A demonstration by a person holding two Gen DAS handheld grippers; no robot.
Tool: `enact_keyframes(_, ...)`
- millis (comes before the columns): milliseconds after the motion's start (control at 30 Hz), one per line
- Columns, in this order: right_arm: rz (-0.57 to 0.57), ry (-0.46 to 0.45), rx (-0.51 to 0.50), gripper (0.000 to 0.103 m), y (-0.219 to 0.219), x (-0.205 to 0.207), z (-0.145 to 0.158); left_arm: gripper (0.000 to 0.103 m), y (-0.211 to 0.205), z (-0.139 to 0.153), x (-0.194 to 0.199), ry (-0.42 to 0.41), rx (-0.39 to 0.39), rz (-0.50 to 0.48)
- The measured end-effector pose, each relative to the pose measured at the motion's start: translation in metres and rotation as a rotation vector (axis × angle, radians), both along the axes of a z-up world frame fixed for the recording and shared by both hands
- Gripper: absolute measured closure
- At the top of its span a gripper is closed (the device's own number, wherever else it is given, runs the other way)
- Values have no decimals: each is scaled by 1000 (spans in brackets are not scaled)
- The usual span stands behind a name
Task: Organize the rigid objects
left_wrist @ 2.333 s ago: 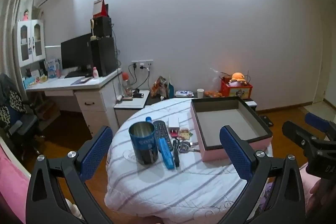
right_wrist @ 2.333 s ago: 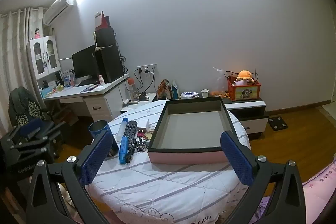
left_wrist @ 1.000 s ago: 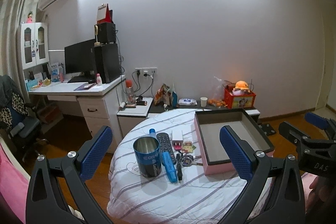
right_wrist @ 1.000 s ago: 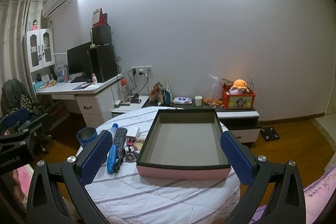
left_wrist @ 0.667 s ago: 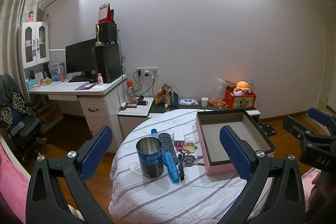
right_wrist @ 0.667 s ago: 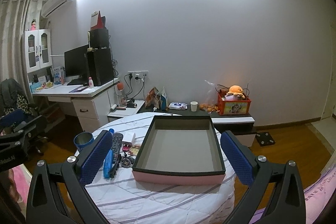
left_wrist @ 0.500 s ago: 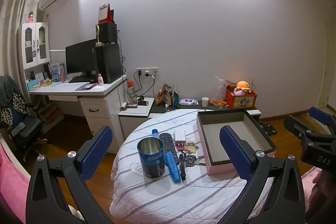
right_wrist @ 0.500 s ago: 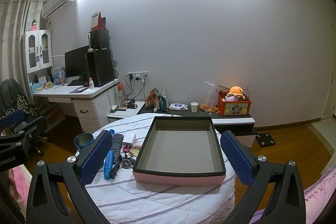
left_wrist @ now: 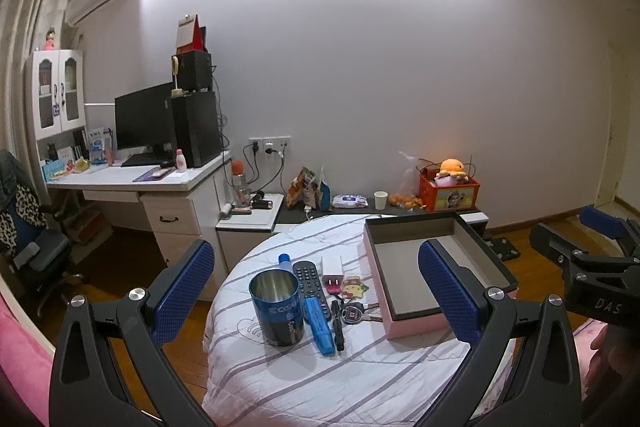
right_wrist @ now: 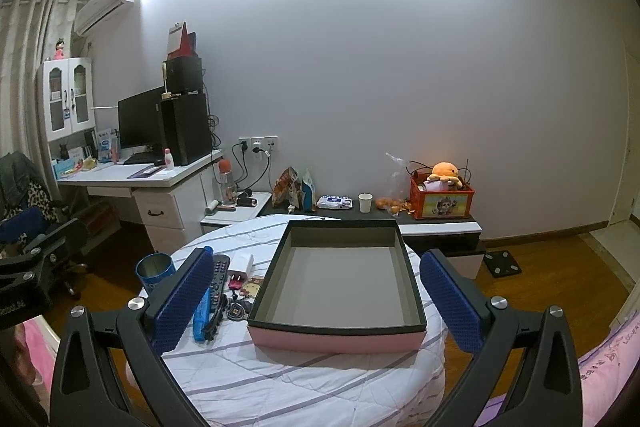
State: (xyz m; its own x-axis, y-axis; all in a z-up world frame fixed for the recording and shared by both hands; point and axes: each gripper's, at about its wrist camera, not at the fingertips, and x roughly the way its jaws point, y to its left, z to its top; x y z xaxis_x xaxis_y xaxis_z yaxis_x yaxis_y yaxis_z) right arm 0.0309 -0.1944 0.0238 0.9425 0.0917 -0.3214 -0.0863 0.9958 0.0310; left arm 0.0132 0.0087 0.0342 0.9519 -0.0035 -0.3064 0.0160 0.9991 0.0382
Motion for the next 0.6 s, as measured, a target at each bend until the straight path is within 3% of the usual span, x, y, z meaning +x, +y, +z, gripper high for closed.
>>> enact_keyframes(433,-7,-11,3,0,0,-1,-1,0,0,0,2,-10,-2,-4)
enact_keyframes(600,-31,-55,-3,0,1,-6,-4,0,0,-1,-3,-56,-18,-19)
